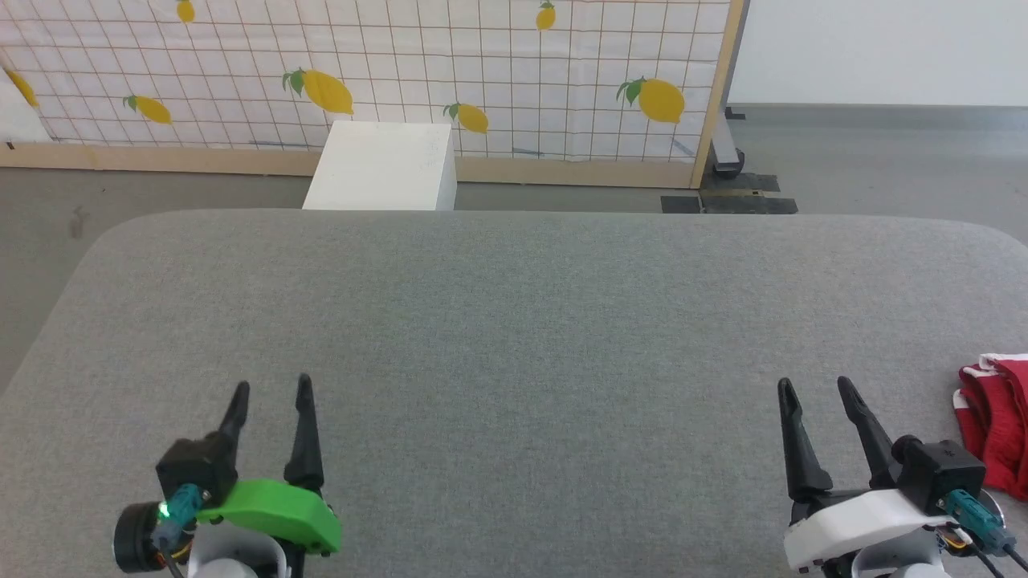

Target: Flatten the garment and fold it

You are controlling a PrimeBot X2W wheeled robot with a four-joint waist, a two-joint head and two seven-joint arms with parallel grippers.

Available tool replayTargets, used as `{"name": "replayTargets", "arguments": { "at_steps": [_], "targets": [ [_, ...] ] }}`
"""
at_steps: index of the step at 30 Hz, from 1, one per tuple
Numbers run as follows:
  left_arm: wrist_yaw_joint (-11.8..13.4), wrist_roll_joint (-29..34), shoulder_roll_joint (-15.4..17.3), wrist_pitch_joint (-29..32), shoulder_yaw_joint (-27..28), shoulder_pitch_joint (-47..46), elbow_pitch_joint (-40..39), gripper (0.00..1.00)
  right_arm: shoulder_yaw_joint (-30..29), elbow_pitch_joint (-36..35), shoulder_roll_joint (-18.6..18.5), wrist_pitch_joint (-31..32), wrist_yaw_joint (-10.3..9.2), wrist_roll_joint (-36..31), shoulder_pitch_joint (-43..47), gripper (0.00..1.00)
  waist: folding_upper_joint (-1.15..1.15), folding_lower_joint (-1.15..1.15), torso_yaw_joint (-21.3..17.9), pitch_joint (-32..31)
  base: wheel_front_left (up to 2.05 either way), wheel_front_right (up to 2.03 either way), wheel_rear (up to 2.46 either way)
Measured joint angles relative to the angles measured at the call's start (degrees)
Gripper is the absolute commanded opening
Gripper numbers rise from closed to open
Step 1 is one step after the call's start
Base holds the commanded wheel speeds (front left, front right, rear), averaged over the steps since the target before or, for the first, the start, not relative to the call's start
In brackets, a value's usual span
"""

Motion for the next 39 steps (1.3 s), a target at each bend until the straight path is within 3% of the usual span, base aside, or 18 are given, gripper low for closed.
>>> {"name": "replayTargets", "arguments": {
  "at_steps": [13, 14, 39],
  "targets": [
    [-1.8, 0.0, -0.1, 0.0, -1.3, 0.6, 3.1, 1.00, 0.9, 1.0, 0.0, 0.2, 0.00, 1.1, 1.2, 1.00, 0.00, 0.00, -0.2, -0.5, 0.00, 0.00, 0.00],
    [-1.9, 0.2, -0.1, 0.0, -1.4, 0.6, 3.1, 0.00, 0.9, 1.1, 0.0, 0.2, 0.00, 1.2, 1.2, 0.00, 0.00, 0.00, -0.3, -0.5, 0.00, 0.00, 0.00],
    [-2.3, 2.4, -1.4, 2.1, 0.0, 0.6, 1.0, 0.00, 0.9, -0.4, 0.0, 2.2, 0.00, 0.0, 1.1, 0.00, 0.00, 0.00, -0.9, 0.0, 0.00, 0.00, 0.00]
  ]
}}
